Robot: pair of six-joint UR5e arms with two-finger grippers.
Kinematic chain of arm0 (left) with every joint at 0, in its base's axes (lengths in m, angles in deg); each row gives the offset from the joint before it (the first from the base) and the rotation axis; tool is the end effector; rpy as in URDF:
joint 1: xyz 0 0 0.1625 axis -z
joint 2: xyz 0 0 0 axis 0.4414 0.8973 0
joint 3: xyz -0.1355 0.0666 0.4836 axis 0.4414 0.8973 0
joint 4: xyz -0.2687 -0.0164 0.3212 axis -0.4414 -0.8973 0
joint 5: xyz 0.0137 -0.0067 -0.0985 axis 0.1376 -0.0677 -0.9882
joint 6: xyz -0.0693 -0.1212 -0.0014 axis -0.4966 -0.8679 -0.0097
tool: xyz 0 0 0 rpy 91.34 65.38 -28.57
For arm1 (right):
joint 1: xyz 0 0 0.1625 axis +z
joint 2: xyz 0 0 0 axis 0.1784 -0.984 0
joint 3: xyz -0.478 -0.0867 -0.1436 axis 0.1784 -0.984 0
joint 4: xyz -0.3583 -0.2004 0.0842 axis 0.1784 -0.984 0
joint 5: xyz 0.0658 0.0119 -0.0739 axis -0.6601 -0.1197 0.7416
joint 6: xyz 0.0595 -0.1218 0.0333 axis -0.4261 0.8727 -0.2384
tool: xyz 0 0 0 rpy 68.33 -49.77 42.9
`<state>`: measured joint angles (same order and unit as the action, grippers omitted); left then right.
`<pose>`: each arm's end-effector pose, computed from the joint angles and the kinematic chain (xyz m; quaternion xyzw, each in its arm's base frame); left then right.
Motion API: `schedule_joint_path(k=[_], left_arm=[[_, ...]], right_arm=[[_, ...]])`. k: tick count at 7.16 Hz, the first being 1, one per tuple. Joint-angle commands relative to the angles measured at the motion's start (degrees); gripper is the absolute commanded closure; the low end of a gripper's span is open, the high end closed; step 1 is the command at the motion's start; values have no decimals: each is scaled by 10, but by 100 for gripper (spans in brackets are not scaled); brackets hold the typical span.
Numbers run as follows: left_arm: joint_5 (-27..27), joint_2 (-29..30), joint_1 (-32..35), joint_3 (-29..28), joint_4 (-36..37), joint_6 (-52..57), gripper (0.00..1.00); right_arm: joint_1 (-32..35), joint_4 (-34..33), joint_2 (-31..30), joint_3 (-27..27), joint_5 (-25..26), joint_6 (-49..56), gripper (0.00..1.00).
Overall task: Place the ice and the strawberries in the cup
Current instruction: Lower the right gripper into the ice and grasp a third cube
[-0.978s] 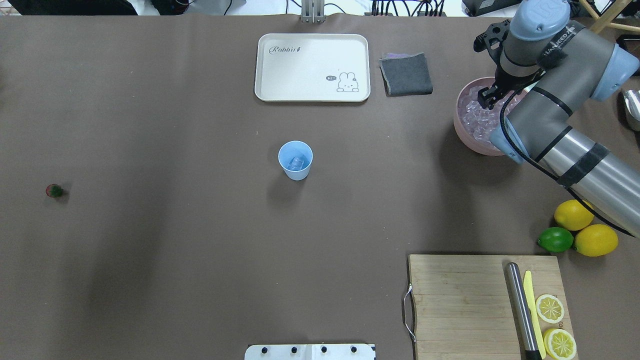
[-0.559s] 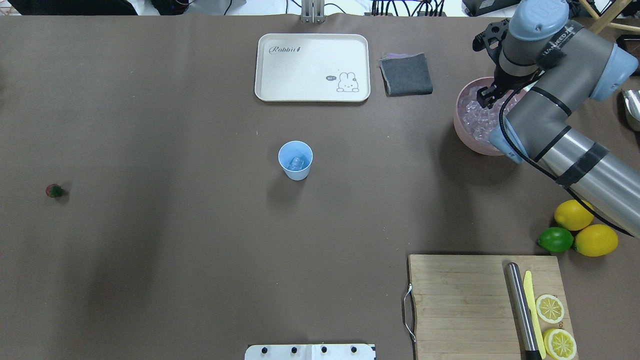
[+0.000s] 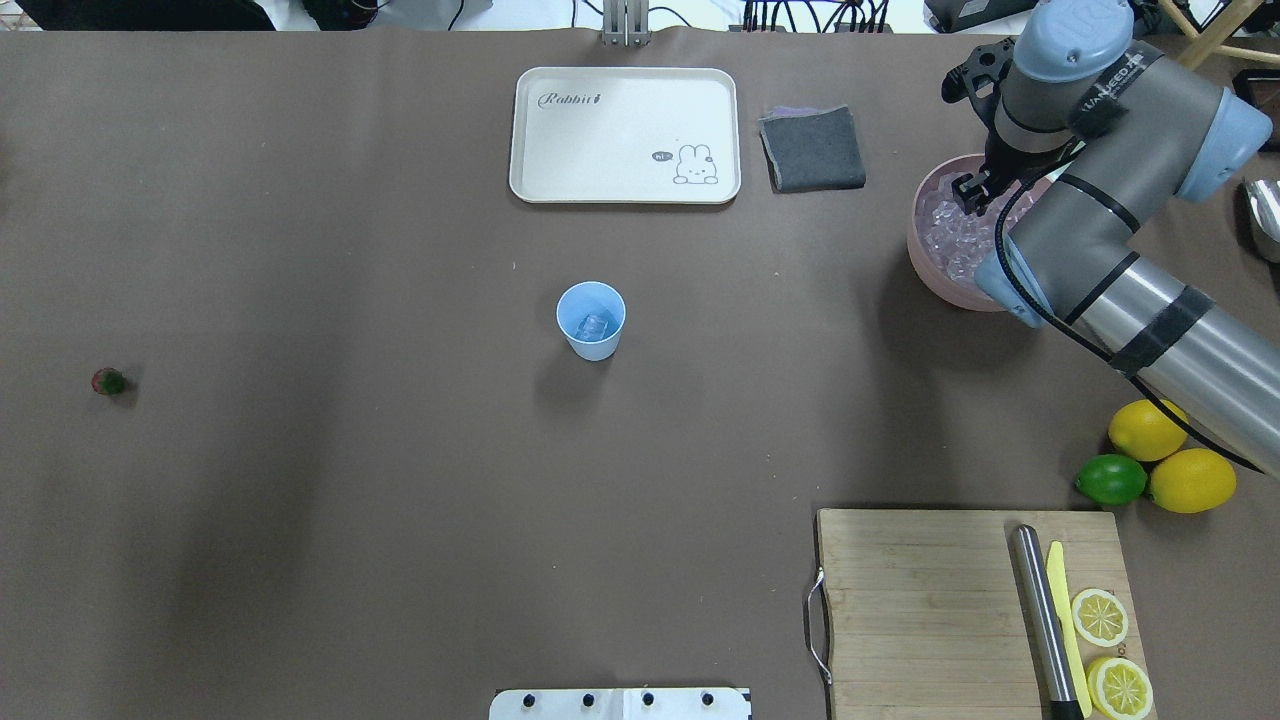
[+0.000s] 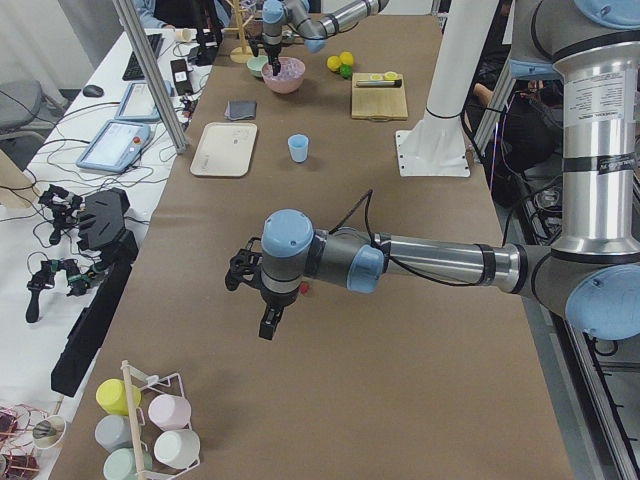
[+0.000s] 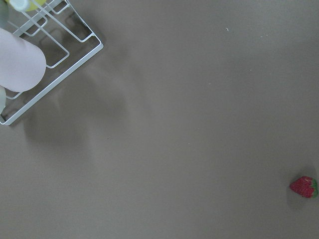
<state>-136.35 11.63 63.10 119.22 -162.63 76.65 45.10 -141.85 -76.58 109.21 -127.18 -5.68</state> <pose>-0.0328 -0.4684 0.7074 0.1244 0.3594 0.0719 0.9220 -0.3594 -0.6861 0.5478 0.1157 -0.2114 -0.1741 0.9548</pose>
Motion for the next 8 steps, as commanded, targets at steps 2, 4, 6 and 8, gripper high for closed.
schedule_joint_path(k=[2, 4, 6, 8], left_arm=[[0, 0, 0, 0, -1, 0, 2], [0, 2, 0, 0, 0, 0, 2], [0, 4, 0, 0, 0, 0, 2], [0, 5, 0, -1, 0, 0, 2]], right_arm=[[-2, -1, 1, -2, 6, 0, 37], [-2, -1, 1, -7, 6, 0, 38], [-3, 0, 2, -13, 12, 1, 39], [-2, -1, 3, -13, 11, 5, 74]])
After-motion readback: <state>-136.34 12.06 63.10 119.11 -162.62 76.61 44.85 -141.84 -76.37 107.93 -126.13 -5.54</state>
